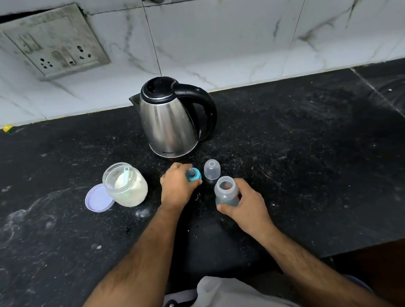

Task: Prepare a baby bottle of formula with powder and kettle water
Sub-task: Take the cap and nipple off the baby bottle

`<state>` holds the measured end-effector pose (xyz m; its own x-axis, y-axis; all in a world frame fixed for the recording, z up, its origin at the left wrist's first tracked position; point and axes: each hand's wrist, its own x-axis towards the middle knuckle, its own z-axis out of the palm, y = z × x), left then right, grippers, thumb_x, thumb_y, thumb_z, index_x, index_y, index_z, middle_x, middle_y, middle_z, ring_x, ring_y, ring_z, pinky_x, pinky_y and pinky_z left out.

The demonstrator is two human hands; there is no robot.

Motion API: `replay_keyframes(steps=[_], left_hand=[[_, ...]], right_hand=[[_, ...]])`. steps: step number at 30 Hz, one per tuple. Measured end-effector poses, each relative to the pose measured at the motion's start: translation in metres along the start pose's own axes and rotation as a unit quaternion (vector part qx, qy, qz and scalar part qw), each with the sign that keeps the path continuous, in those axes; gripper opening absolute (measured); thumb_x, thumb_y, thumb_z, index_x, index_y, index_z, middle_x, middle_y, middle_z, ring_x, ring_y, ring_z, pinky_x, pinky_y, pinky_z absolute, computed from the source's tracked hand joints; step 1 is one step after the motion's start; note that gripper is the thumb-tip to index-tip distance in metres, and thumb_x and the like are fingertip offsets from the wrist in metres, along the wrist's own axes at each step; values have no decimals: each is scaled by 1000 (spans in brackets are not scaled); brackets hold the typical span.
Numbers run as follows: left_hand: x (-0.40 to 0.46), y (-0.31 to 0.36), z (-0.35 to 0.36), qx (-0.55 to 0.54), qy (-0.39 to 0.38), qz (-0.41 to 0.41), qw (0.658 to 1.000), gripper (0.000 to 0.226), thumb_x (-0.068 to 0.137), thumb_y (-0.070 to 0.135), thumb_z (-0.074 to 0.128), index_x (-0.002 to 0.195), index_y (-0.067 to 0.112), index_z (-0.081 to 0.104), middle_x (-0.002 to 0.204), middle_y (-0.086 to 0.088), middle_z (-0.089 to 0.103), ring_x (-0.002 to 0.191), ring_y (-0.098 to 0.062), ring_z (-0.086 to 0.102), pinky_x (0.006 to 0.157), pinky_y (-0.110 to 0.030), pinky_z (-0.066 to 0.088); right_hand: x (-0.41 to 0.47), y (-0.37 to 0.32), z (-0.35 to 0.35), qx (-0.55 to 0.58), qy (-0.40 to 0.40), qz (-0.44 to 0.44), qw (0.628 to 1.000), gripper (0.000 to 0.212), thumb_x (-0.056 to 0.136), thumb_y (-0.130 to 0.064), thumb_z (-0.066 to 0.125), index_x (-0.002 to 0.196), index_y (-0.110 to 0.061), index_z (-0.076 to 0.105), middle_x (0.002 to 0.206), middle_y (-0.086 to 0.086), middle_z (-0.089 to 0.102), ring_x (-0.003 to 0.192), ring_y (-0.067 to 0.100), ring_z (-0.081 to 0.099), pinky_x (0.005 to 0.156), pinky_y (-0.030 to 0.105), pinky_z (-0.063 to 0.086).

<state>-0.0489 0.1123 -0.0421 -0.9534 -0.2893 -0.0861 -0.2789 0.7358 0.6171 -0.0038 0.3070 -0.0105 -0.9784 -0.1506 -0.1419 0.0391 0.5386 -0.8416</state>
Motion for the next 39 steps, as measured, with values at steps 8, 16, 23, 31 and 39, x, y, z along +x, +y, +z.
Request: replay_keyframes(steps=[8, 16, 23, 31, 39], left_hand=[[1, -1, 1, 25, -8, -3, 1000, 77, 71, 37, 84, 139, 16, 53, 131, -4, 56, 121, -23, 55, 109, -43, 38], [-52, -4, -8, -155, 90, -12, 984, 22, 85, 22, 74, 107, 21, 72, 100, 8, 69, 85, -6, 65, 87, -32, 54], [-87, -21, -20, -232, 21, -28, 972, 21, 90, 15, 69, 110, 17, 74, 104, 8, 74, 89, 1, 68, 84, -12, 50], [-102, -44, -43, -267, 27, -34, 963, 25, 90, 9, 66, 113, 20, 72, 102, 13, 75, 90, -2, 70, 88, -18, 52], [-101, -60, -51, -255, 8, -36, 966, 26, 90, 10, 66, 114, 18, 71, 100, 12, 75, 87, 5, 69, 83, -12, 50]], right_hand=[[0, 2, 0, 5, 0, -8, 1000, 51, 69, -18, 85, 113, -23, 60, 104, -14, 65, 96, 5, 60, 78, 13, 41], [4, 2, 8, -18, 4, -23, 1000, 53, 67, -20, 86, 113, -24, 61, 112, -8, 59, 102, 8, 54, 85, 22, 42], [9, -15, 35, -25, -43, -40, 998, 49, 66, -19, 86, 109, -22, 62, 106, -10, 65, 99, 9, 59, 83, 23, 44], [14, -41, 73, -24, -89, -68, 993, 47, 67, -17, 86, 108, -18, 64, 103, -8, 68, 97, 10, 62, 84, 25, 49], [12, -47, 91, -38, -84, -59, 994, 49, 67, -17, 86, 110, -18, 63, 105, -6, 69, 99, 13, 64, 87, 31, 52]])
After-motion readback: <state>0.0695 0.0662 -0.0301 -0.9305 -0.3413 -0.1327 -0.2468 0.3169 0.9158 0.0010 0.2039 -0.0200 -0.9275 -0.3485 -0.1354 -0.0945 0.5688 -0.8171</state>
